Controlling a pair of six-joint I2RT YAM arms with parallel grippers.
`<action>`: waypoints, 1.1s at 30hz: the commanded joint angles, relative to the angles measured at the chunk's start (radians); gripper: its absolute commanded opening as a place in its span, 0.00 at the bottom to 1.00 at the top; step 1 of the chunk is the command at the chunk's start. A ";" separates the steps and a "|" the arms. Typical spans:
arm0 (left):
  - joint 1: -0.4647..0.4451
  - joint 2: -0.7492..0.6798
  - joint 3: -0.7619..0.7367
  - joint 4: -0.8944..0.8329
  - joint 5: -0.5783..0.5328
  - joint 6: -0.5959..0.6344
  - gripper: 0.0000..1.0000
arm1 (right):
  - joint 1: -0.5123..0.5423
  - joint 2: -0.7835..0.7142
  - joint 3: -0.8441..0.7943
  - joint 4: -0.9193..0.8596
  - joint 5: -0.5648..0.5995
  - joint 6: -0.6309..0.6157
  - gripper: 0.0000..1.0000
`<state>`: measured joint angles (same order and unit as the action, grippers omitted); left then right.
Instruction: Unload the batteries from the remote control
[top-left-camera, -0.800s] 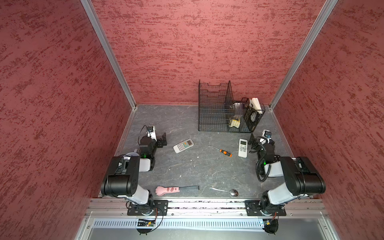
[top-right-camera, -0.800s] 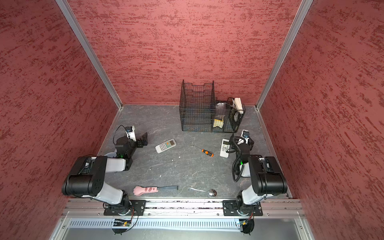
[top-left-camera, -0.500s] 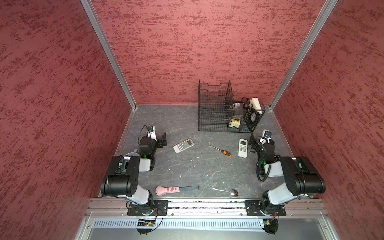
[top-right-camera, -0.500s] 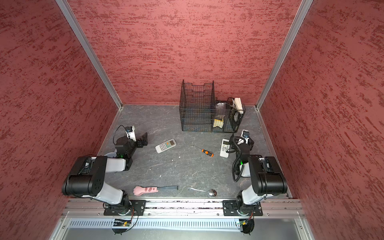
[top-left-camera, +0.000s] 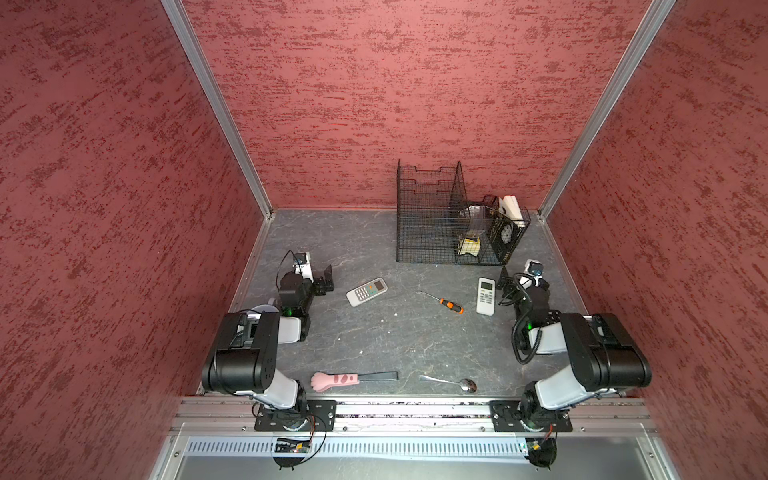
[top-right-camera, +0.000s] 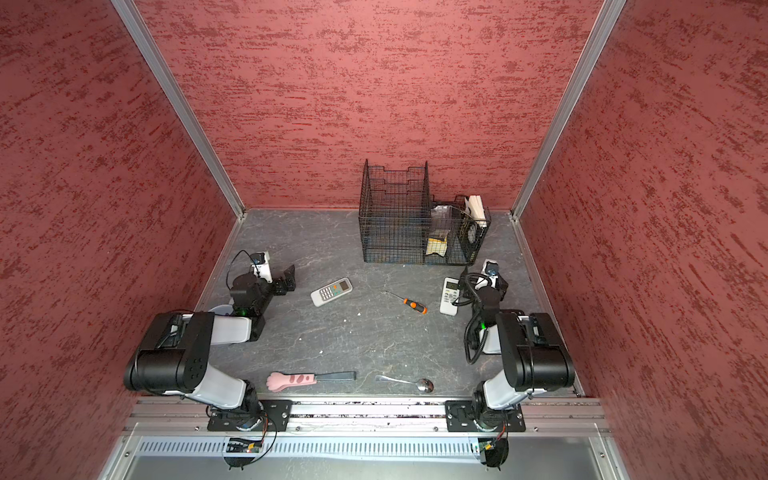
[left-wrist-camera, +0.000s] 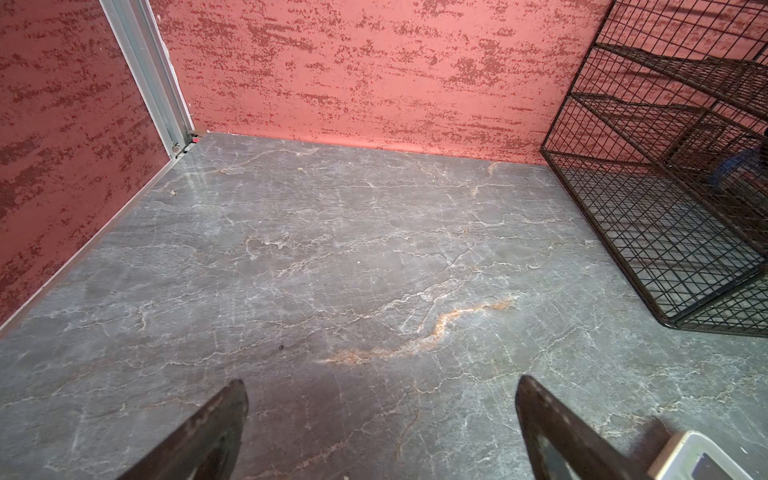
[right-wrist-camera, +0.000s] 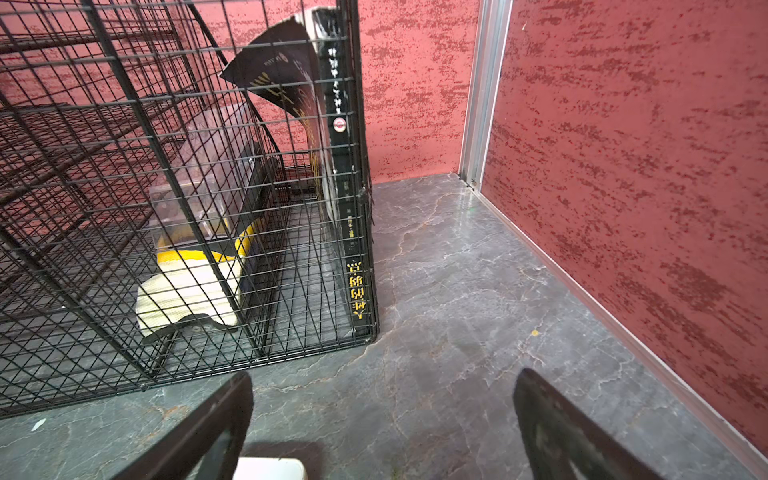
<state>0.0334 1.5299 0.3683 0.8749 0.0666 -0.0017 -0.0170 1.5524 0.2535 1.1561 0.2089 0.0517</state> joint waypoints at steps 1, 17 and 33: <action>0.003 0.004 0.014 0.011 -0.004 0.011 0.99 | -0.005 -0.001 0.017 0.031 -0.013 -0.009 0.99; -0.005 -0.275 0.145 -0.482 -0.069 -0.142 0.99 | -0.005 -0.348 0.310 -0.755 0.013 0.178 0.99; -0.124 -0.337 0.341 -0.919 -0.065 -0.319 0.99 | 0.135 -0.491 0.497 -1.459 -0.045 0.433 0.99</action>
<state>-0.0605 1.1797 0.6815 0.0746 0.0200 -0.2935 0.0742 1.0626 0.6979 -0.0937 0.0677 0.4397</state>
